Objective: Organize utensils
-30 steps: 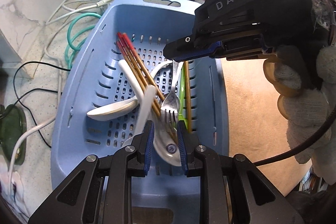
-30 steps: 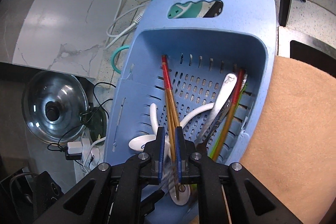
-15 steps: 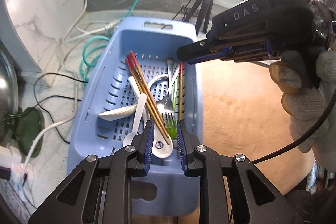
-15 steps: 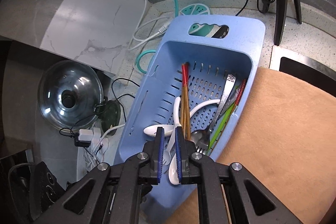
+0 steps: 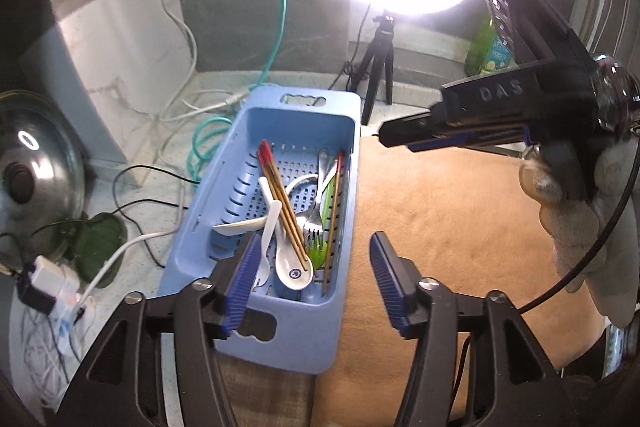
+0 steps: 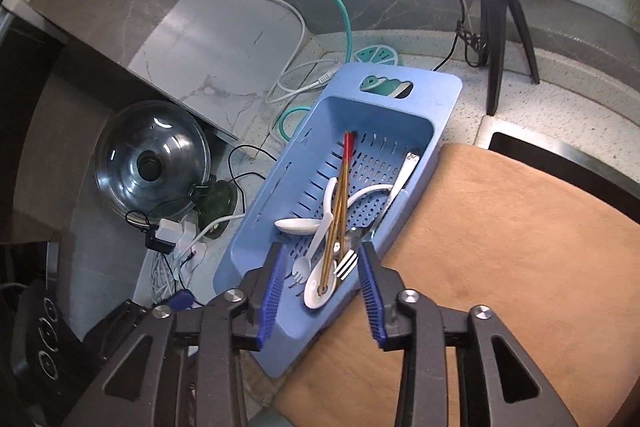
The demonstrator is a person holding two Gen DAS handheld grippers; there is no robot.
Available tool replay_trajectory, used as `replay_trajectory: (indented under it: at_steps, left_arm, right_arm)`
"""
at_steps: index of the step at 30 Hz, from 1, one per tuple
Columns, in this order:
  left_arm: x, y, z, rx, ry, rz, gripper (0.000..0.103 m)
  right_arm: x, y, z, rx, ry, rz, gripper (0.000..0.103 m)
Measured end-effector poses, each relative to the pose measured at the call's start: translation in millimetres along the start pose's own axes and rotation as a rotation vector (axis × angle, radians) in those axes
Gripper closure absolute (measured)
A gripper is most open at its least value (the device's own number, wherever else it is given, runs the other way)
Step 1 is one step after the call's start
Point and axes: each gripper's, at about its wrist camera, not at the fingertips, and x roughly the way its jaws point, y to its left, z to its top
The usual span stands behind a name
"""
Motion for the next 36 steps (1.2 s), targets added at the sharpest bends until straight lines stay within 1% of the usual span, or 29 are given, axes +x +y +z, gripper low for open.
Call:
replay_trajectory:
  at_steps: [3, 5, 6, 8, 13, 16, 18, 24, 31, 36]
  left_arm:
    - [-10.3, -4.8, -3.6, -0.004, -0.022, 0.032, 0.036]
    - [-16.6, -7.4, -5.9, -0.01, -0.035, 0.052, 0.035]
    - [-18.8, -8.6, -7.1, -0.012, -0.039, 0.054, 0.034]
    - [-23.3, -9.2, -10.1, -0.029, -0.048, 0.06, 0.034]
    - [-32.4, -10.5, -17.2, -0.066, -0.057, 0.087, 0.033]
    - [-38.1, -11.7, -20.5, -0.084, -0.062, 0.111, 0.029]
    - [-42.4, -12.7, -22.2, -0.095, -0.067, 0.129, 0.027]
    - [-53.3, -18.5, -28.1, -0.113, -0.078, 0.141, 0.024]
    - [-60.5, -19.1, -32.2, -0.141, -0.075, 0.147, 0.024]
    - [-62.7, -21.1, -33.5, -0.147, -0.075, 0.142, 0.024]
  right_arm:
    - [-13.9, -0.4, -10.7, -0.037, -0.027, -0.024, 0.06]
    - [-21.9, 0.1, -17.7, -0.063, -0.046, -0.044, 0.058]
    - [-26.1, -0.1, -21.0, -0.072, -0.054, -0.05, 0.053]
    - [-33.5, -0.4, -27.0, -0.08, -0.073, -0.049, 0.045]
    - [-55.6, 4.4, -48.1, -0.138, -0.135, -0.088, 0.043]
    - [-66.8, 9.5, -59.3, -0.181, -0.167, -0.108, 0.039]
    - [-74.8, 15.1, -68.8, -0.216, -0.189, -0.131, 0.033]
    - [-90.5, 24.8, -91.5, -0.267, -0.227, -0.18, 0.032]
    - [-105.8, 29.1, -109.8, -0.283, -0.268, -0.206, 0.032]
    - [-112.4, 29.4, -116.4, -0.288, -0.276, -0.217, 0.031]
